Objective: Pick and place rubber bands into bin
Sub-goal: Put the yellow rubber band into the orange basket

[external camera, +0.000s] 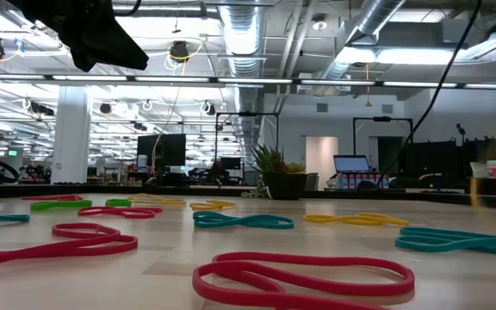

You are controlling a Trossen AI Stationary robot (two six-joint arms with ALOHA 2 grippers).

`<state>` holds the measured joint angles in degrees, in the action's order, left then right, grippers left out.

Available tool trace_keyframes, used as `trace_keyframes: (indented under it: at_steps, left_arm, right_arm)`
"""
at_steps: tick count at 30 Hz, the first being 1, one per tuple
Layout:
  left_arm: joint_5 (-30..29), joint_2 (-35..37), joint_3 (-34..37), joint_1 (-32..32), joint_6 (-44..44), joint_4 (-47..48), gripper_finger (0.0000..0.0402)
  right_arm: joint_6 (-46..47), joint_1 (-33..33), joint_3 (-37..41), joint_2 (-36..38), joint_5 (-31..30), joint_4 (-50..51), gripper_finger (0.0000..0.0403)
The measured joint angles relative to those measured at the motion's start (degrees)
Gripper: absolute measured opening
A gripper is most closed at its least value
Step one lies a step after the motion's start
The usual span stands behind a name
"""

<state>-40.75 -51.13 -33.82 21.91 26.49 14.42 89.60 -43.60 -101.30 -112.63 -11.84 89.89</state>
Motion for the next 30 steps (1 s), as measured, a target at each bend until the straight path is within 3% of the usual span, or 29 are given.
trace_keyframes:
  at_steps: [4,18,24,30]
  left_arm:
    - [0.7,0.0,0.0,0.0,-0.3,-0.2,0.0082]
    - [1.3,0.0,0.0,0.0,-0.2,-1.4,0.0082]
    - [1.3,0.0,0.0,0.0,0.0,-1.4,0.0082]
    - [1.3,0.0,0.0,0.0,0.2,-1.4,0.0082]
  right_arm:
    - [-0.3,-1.1,7.2,4.6,5.8,-0.1,0.0001]
    - [19.0,-7.0,37.3,31.7,4.3,0.2,0.0]
    - [24.8,-7.1,46.6,34.4,4.0,-3.2,0.0002]
    - [19.6,-5.4,49.9,32.2,4.0,-12.7,0.0031]
